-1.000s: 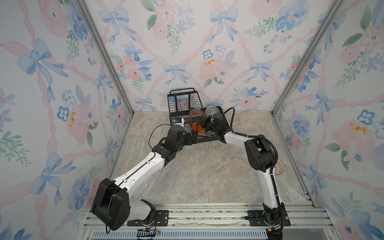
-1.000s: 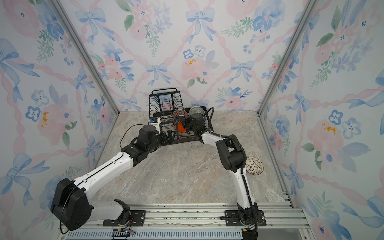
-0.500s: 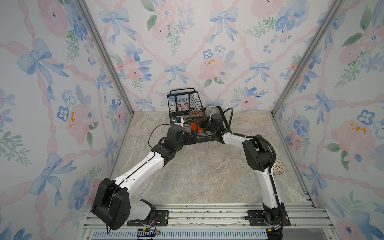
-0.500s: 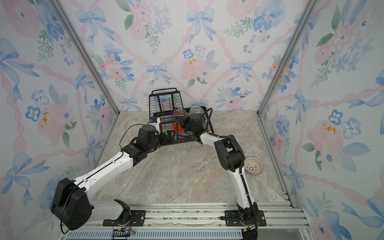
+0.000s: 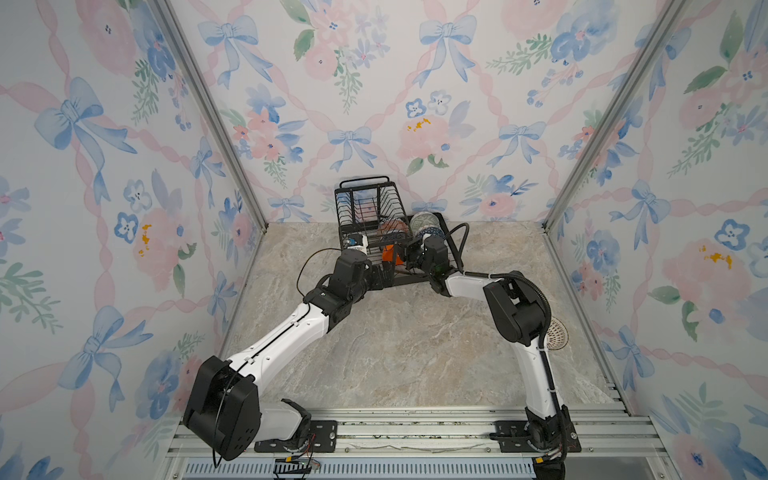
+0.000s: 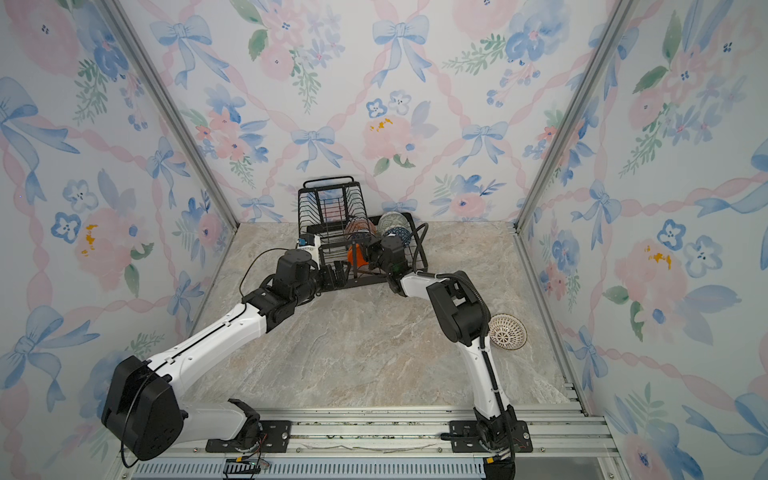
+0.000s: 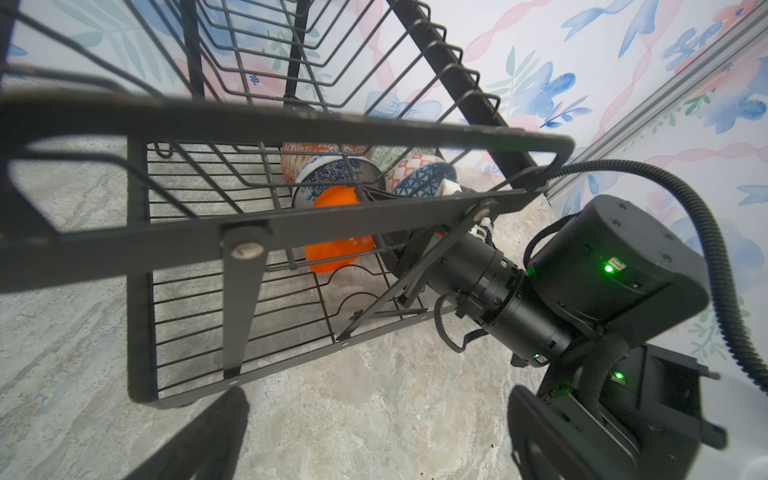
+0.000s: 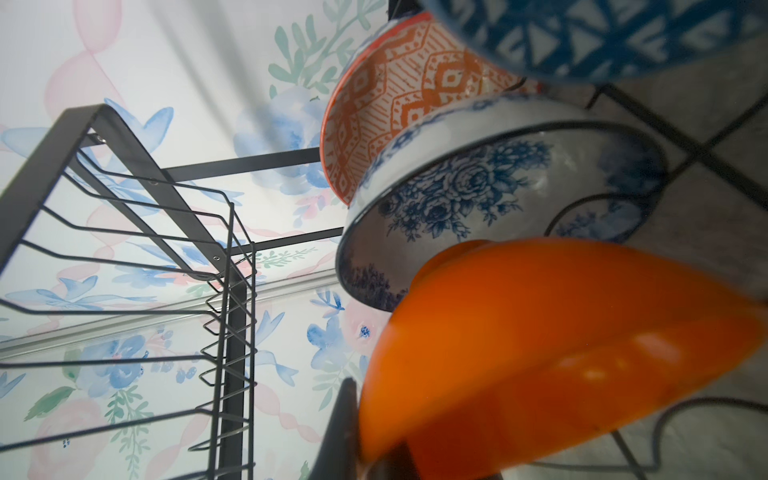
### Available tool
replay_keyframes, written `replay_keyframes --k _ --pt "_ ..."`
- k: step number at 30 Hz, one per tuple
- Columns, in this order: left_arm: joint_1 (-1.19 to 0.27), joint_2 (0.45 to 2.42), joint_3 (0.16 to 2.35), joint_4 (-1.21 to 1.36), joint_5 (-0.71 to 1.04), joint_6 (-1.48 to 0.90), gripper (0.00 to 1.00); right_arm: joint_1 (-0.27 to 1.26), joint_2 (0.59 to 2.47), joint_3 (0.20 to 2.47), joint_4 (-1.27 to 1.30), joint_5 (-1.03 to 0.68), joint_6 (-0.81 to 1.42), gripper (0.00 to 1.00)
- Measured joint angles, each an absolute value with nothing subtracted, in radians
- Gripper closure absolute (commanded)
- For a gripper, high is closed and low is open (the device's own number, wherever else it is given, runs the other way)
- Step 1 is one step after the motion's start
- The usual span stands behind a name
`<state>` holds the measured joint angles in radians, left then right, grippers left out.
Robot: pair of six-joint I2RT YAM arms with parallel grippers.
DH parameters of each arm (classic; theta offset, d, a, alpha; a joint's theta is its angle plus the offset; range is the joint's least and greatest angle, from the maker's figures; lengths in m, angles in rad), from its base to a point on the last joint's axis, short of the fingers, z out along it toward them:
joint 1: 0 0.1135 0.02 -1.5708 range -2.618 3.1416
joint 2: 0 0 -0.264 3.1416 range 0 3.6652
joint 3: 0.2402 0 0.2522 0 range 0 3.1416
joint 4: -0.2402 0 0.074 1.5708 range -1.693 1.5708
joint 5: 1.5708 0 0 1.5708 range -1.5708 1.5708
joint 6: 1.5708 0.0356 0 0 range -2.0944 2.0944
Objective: Load the bowls into the dish rack
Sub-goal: 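Lower the orange bowl into a rack slot beside the blue-floral bowl with the right gripper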
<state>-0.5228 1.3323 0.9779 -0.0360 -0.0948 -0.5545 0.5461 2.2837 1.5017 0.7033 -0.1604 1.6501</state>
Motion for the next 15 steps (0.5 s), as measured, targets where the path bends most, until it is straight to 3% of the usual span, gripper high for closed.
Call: replay_keyframes --k 8,13,15 --pt "-0.523 1.321 0.962 -0.036 -0.091 -0.555 0.02 0.554 2.27 1.463 0.72 -0.133 1.678 0.99" --pt "-0.523 1.304 0.95 -0.036 -0.092 -0.559 0.02 0.56 2.263 1.449 0.719 -0.108 1.708 0.86" --pt "-0.523 1.298 0.948 -0.036 -0.091 -0.562 0.02 0.564 2.263 1.448 0.712 -0.102 1.721 0.85"
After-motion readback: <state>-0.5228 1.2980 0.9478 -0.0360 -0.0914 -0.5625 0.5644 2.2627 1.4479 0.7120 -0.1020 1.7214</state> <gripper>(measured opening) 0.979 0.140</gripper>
